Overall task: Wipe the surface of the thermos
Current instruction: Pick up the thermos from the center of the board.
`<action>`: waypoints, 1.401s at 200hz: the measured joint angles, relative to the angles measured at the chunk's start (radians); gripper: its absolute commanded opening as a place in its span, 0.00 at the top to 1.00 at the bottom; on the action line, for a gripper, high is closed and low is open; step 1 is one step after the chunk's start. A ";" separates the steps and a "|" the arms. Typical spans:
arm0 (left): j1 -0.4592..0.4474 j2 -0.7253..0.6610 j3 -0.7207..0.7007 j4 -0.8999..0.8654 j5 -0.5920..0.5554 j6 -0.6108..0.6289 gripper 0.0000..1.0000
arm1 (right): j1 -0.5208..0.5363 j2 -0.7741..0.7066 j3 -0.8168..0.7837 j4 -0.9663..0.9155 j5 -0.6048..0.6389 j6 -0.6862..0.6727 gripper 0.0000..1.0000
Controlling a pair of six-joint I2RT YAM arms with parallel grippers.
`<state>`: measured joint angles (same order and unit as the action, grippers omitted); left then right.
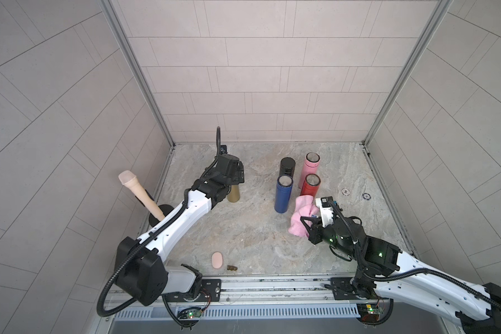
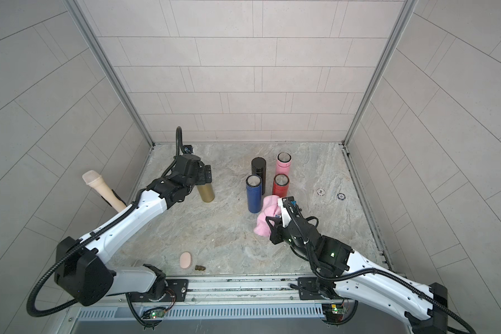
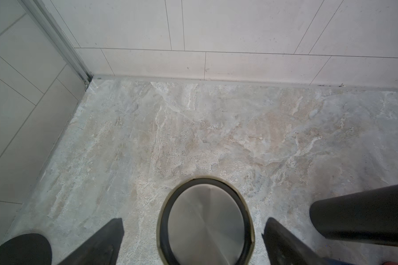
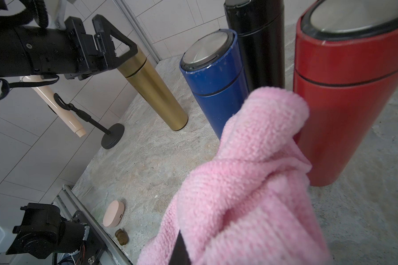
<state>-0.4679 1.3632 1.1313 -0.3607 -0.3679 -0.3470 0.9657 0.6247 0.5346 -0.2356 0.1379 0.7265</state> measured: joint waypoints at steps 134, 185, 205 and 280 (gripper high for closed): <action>0.011 0.118 -0.023 0.093 0.000 -0.037 0.11 | 0.000 0.016 0.011 0.002 0.011 -0.012 1.00; 0.012 0.145 -0.034 0.112 -0.006 -0.021 0.16 | 0.000 0.042 0.011 0.006 0.012 -0.012 1.00; 0.012 0.148 -0.039 0.127 -0.011 -0.017 0.20 | 0.000 0.051 0.013 0.007 0.010 -0.011 1.00; 0.012 0.149 -0.038 0.135 -0.012 -0.023 1.00 | 0.000 0.076 0.047 0.025 -0.062 -0.015 1.00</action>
<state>-0.4557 1.5124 1.0935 -0.2256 -0.3798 -0.3702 0.9657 0.7006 0.5819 -0.2108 0.0757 0.7113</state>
